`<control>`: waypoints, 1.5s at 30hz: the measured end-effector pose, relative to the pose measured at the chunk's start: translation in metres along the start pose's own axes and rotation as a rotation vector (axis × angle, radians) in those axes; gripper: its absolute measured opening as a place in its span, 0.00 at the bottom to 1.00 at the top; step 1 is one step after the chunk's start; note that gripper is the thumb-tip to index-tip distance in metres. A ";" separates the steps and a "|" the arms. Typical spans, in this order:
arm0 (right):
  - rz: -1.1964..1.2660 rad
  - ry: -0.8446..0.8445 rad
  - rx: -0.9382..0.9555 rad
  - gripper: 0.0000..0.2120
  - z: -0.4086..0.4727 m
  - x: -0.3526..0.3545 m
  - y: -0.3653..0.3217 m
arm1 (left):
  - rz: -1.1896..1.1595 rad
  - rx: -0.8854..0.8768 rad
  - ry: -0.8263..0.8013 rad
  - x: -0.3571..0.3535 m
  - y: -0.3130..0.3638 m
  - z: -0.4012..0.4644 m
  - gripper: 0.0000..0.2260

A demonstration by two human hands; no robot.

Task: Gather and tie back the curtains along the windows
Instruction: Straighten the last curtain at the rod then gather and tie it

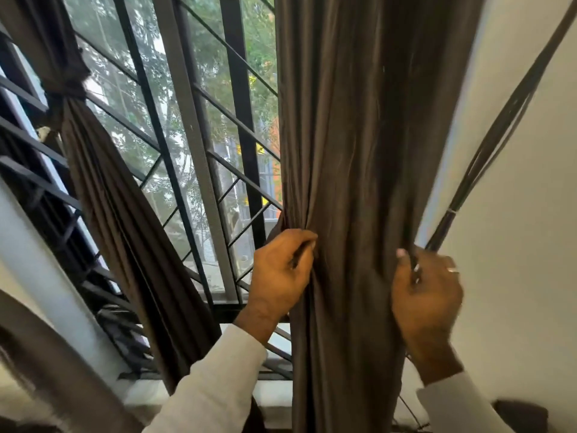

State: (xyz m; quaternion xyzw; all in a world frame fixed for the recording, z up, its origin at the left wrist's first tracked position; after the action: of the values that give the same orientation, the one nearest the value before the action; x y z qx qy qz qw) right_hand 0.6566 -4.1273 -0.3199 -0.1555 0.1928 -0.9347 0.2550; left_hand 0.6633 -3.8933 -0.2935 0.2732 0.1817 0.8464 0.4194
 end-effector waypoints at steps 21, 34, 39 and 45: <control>0.585 -0.447 -0.455 0.21 -0.022 -0.056 -0.016 | -0.236 0.184 -0.023 0.009 0.011 -0.001 0.22; 0.128 -0.371 0.170 0.12 -0.055 -0.026 -0.067 | -0.170 0.207 -0.031 0.000 -0.003 0.010 0.13; 0.193 -0.495 0.249 0.18 -0.052 -0.032 -0.052 | -0.391 0.231 -0.167 -0.004 0.009 0.006 0.09; 0.650 -0.387 -0.038 0.11 -0.017 -0.021 -0.028 | -0.313 0.211 -0.119 -0.005 0.010 0.011 0.08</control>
State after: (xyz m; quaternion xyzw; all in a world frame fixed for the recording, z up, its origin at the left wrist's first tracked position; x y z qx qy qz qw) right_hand 0.6558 -4.0888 -0.3270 -0.2645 0.1977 -0.7547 0.5669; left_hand 0.6662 -3.9025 -0.2814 0.3334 0.2845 0.7297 0.5249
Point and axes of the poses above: each hand's wrist, its own z-axis towards the middle knuckle, its own x-axis out of the back of the hand, y = z × x, the point moved 1 cm from there along z, towards the middle knuckle, and after that the axes turned 4 degrees about x, right-handed, at the moved point
